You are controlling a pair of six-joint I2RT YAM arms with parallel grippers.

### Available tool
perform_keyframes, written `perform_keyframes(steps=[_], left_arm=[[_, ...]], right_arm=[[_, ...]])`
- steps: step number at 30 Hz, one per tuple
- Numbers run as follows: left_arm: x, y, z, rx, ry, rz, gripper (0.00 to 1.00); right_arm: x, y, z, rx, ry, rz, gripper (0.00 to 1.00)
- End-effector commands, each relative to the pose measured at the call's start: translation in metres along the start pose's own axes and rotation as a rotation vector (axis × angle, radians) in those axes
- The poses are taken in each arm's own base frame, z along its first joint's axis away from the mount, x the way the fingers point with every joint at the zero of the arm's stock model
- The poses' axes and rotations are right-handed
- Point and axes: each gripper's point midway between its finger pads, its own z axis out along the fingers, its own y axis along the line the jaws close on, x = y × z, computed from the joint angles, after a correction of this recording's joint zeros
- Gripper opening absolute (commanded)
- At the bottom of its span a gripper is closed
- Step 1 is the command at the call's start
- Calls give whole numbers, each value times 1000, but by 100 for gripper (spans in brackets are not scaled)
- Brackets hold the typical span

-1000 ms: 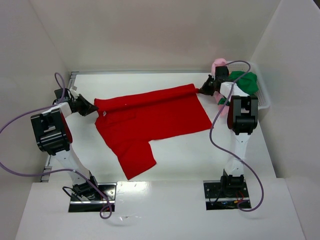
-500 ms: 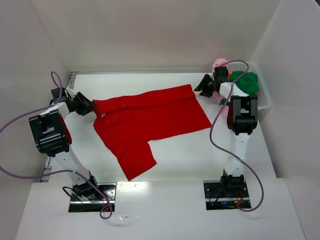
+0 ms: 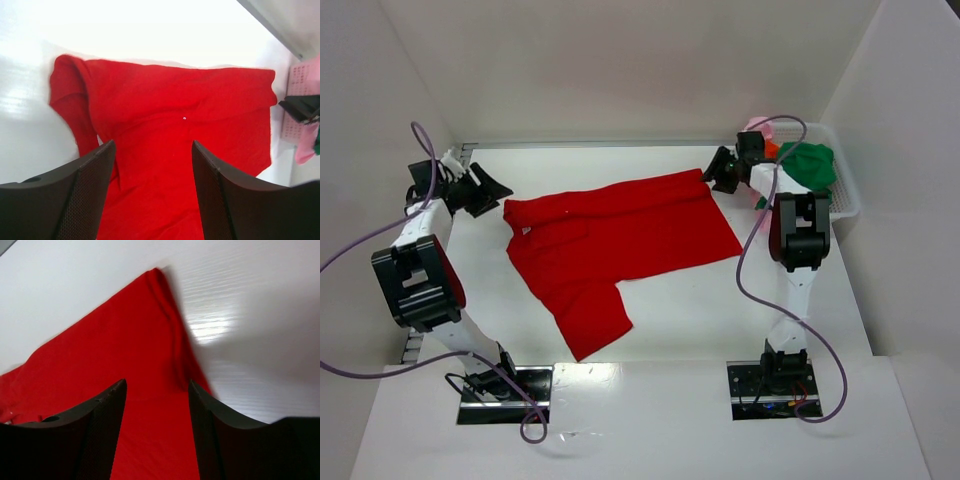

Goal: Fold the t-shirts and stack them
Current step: Fold the flattened tshirt in 1/3 of the way

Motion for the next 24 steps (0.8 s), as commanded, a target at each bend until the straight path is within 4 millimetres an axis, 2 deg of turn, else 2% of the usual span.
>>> perform_keyframes(steps=[1,2,3,4,5,6,7,8,9,10,13,14,16,17,18,19,20,21,22,23,24], left_arm=[[-6,-29,-1,55,8,138,71],[0,-36,4,61,22,162,71],[5,-31,10,29,34,166,71],[4,-36,13,26,32,179,71],[12,-37,21,24,54,199,71],[14,-33,28,3,62,199,71],[19,-32,33,5,79,208,71],[13,-37,37,6,69,223,71],[16,-31,43,-2,89,209,71],[15,-31,46,6,93,208,71],[13,-31,56,11,101,211,71],[12,-29,57,3,98,221,71],[16,-25,65,-9,113,228,71],[10,-24,65,-24,99,235,71],[15,-18,68,-40,114,223,71],[18,-14,71,-44,124,217,71],[17,-12,71,-55,120,218,71],[15,-9,74,-69,117,218,71],[20,-4,76,-76,135,206,71],[16,-4,76,-86,124,212,71],[20,2,78,-106,137,202,71]], right_arm=[[-16,70,-30,-99,-70,-107,59],[-10,77,-28,-108,-61,-118,59],[0,96,-30,-134,-52,-144,59],[4,107,-33,-149,-51,-158,59],[11,115,-32,-159,-41,-170,59],[14,125,-36,-169,-46,-184,59],[29,137,-35,-181,-19,-203,59],[35,143,-34,-183,-14,-202,59],[39,152,-38,-197,-14,-201,59],[51,161,-39,-209,3,-217,59],[73,170,-37,-223,33,-214,60],[83,183,-37,-244,42,-221,60],[96,192,-36,-254,53,-231,60],[103,198,-34,-261,65,-229,60],[117,209,-35,-277,82,-248,60],[120,219,-32,-293,82,-249,60],[130,222,-25,-293,102,-245,60],[144,233,-23,-309,119,-264,60],[147,244,-23,-324,120,-275,60],[152,250,-19,-332,127,-284,60],[174,249,-9,-315,174,-297,60]])
